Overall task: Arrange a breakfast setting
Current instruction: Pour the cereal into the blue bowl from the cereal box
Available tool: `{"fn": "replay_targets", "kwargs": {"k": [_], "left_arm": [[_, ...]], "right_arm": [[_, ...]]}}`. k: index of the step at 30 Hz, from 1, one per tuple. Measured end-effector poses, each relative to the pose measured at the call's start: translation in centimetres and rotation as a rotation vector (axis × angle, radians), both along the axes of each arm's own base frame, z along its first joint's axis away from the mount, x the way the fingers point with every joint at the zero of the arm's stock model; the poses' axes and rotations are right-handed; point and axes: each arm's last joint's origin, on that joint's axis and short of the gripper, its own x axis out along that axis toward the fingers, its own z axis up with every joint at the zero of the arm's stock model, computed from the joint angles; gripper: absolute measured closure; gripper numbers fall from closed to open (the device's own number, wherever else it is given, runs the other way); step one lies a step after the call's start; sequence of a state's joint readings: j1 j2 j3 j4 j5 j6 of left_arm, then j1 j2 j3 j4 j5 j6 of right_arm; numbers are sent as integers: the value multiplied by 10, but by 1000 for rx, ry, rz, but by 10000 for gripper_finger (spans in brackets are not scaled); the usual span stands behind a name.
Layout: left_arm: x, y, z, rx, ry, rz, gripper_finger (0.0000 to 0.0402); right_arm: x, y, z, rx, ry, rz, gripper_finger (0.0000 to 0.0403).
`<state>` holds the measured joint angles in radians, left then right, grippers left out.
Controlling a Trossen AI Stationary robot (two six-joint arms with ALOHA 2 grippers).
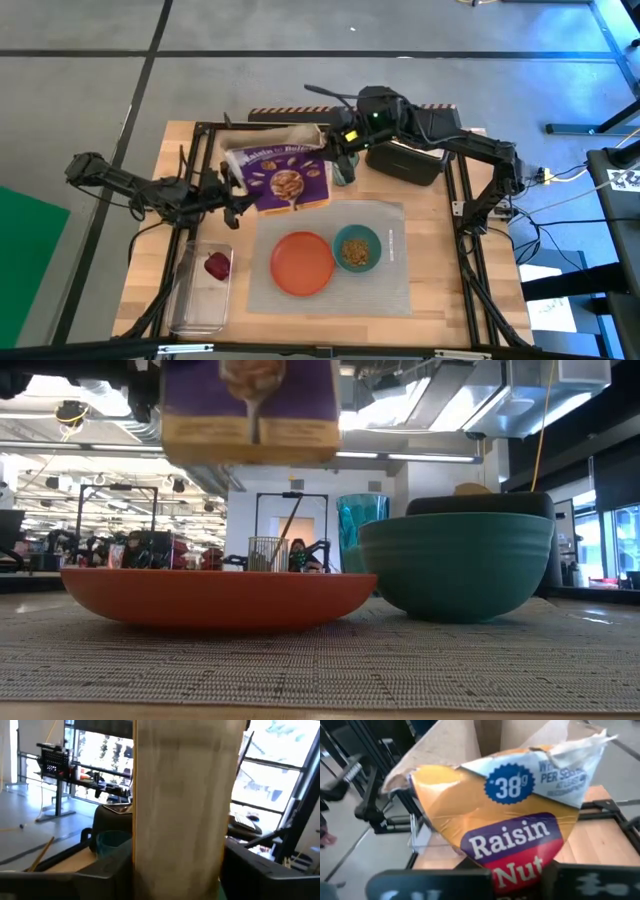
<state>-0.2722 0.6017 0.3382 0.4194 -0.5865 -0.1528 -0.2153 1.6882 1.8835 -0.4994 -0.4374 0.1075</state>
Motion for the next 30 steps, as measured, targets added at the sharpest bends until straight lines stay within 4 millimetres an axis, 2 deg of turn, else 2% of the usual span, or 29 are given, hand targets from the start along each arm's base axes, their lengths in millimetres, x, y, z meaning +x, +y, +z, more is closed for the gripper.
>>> {"fn": "replay_targets", "kwargs": {"k": [3,7,12,15,19,23,28,30], "left_arm": [[0,0,10,-5,-9,4,135],[-2,1,37,-18,-49,16,99],[-2,3,86,-30,-65,90,104],[1,2,114,11,-4,104,134],[11,2,131,51,80,116,185],[23,0,139,128,130,92,252],[29,-1,143,250,171,65,375],[28,-1,143,246,168,64,390]], "right_arm": [[-4,0,-2,-24,29,10,400],[-5,2,-2,-9,30,63,401],[-3,3,-2,-8,23,90,402],[-3,2,-3,-18,27,93,402],[-3,2,-3,-20,25,100,403],[-3,3,-3,-18,24,110,403],[-4,3,-3,-17,31,113,392],[-5,3,-5,-12,47,111,381]]}}
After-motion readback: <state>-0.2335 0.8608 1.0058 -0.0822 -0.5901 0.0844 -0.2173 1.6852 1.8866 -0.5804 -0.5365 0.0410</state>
